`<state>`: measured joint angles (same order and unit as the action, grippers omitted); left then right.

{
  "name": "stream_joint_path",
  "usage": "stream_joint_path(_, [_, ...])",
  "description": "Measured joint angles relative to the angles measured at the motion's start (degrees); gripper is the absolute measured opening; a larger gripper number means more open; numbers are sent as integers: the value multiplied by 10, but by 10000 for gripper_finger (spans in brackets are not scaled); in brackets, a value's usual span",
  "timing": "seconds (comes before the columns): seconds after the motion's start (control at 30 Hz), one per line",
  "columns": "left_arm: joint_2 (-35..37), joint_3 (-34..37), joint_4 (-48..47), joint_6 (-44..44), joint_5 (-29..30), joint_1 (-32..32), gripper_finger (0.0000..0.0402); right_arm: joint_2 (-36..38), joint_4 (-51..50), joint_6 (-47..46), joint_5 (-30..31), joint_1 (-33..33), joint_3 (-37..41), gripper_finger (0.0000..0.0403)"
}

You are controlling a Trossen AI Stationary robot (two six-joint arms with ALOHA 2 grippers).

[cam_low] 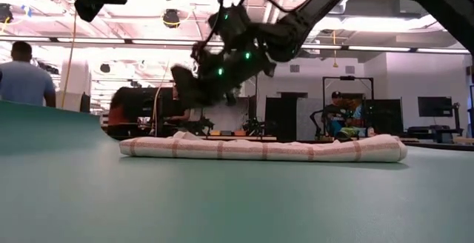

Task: Roll towel
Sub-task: Roll the white stripe towel

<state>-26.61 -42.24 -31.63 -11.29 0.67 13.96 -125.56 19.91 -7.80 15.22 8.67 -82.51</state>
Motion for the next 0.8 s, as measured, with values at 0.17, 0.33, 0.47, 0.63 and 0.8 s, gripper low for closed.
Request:
stream_joint_path(0.17, [0, 0, -4, 0, 0, 0, 0, -25, -24, -23, 2, 9, 3, 4])
stream_joint_path(0.33, [0, 0, -8, 0, 1, 0, 0, -41, -37, -68, 6, 27, 2, 4])
stream_joint_path(0.47, [0, 0, -8, -1, 1, 0, 0, -41, -43, -101, -3, 37, 2, 4])
stream_joint_path(0.63, [0, 0, -17, 0, 1, 0, 0, -27, -51, -91, -6, 32, -5, 7])
stream_joint_path(0.8, [0, 0, -60, 4, 1, 0, 0, 41, -43, -22, -6, 14, -27, 24])
